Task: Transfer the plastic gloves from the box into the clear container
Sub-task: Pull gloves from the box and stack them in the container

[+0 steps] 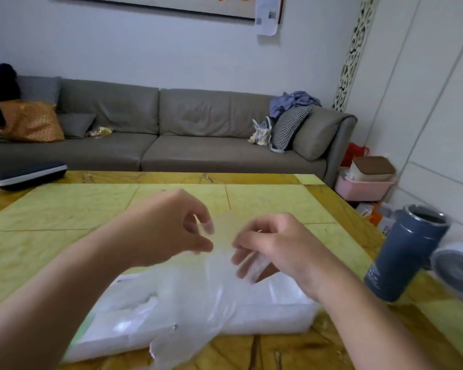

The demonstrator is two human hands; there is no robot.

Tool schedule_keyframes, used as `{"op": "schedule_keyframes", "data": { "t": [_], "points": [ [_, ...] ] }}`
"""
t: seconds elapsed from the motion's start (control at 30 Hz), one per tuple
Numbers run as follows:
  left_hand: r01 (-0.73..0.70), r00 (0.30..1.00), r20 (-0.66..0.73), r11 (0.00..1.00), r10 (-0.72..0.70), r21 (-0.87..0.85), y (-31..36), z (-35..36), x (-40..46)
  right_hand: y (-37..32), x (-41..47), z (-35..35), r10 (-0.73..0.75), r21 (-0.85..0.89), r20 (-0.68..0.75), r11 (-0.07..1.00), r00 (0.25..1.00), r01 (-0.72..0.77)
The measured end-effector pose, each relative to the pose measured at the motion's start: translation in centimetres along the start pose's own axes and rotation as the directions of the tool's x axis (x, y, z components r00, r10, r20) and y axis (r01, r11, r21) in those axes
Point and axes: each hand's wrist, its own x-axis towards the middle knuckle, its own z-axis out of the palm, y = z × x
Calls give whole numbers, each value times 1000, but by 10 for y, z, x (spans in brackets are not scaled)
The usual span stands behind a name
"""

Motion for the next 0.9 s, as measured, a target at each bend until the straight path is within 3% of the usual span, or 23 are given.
{"op": "schedule_keyframes", "data": {
  "t": [0.1,0.17,0.23,0.3,0.33,0.4,0.47,0.53,0.6,0.77,0.9],
  "points": [
    [-48,999,-8,991,50,128,22,12,15,12,3,-11,32,-125,-44,991,999,-37],
    [-80,981,-145,953,127,293,30,26,23,23,5,-20,60,-115,-117,991,991,-73],
    [-166,887,-320,878,332,450,33,45,23,38,10,-28,87,-48,-207,994,974,-99],
    [-254,844,-334,862,419,438,40,66,15,53,13,-33,132,3,-269,991,954,-136],
    [-260,876,-285,878,390,402,40,78,12,59,16,-34,151,21,-286,988,946,-152],
    [-158,970,-136,946,203,284,30,104,9,71,19,-36,175,13,-312,984,934,-180],
    [-58,997,-37,968,69,243,13,123,12,81,20,-38,142,-130,-360,971,922,-200],
    [-19,999,35,969,11,246,2,131,19,90,21,-42,52,-412,-383,884,922,-220],
    [3,995,93,973,-26,231,-3,132,27,90,18,-42,26,-584,-385,767,923,-265],
    [40,957,265,957,-119,287,0,129,39,78,9,-39,48,-753,-358,576,933,-318],
    [45,939,309,945,-151,323,6,138,48,69,2,-36,81,-782,-365,514,927,-353]
  ]
}}
